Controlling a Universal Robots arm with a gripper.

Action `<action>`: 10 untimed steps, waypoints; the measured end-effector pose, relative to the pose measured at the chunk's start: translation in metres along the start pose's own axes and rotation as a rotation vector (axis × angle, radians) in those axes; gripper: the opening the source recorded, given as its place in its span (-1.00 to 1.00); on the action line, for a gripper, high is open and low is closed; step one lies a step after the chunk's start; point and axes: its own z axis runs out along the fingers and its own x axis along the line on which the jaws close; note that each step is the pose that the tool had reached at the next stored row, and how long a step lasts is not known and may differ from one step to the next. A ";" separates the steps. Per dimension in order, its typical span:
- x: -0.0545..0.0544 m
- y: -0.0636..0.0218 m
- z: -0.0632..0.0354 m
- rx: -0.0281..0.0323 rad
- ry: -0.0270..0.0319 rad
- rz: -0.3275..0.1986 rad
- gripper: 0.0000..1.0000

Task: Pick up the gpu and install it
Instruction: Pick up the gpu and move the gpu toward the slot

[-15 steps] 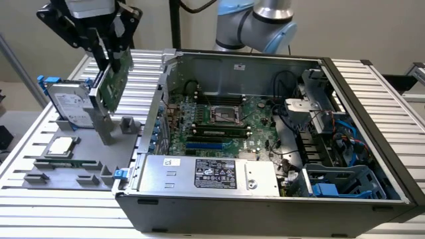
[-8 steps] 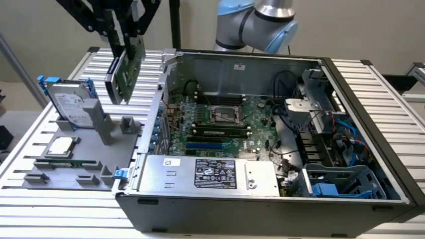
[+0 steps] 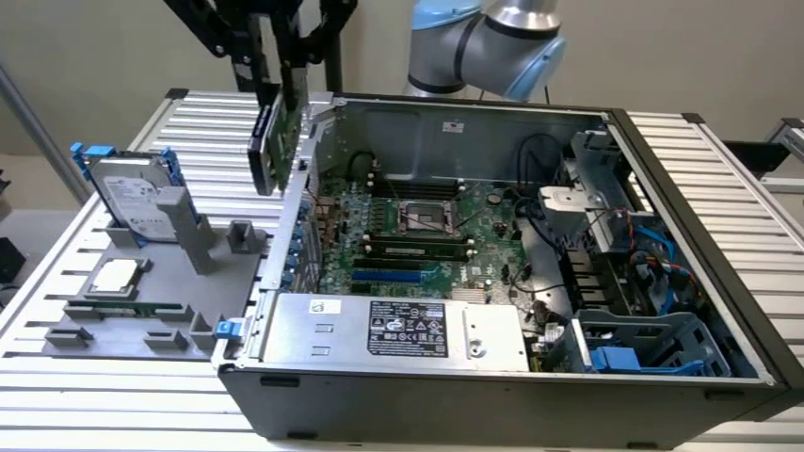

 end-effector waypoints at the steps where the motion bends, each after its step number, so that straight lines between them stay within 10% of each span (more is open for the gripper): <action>1: -0.005 0.0000 -0.0001 0.0000 0.0000 0.000 -1.00; 10: -0.045 0.0000 0.0063 0.0006 0.0001 0.000 -1.00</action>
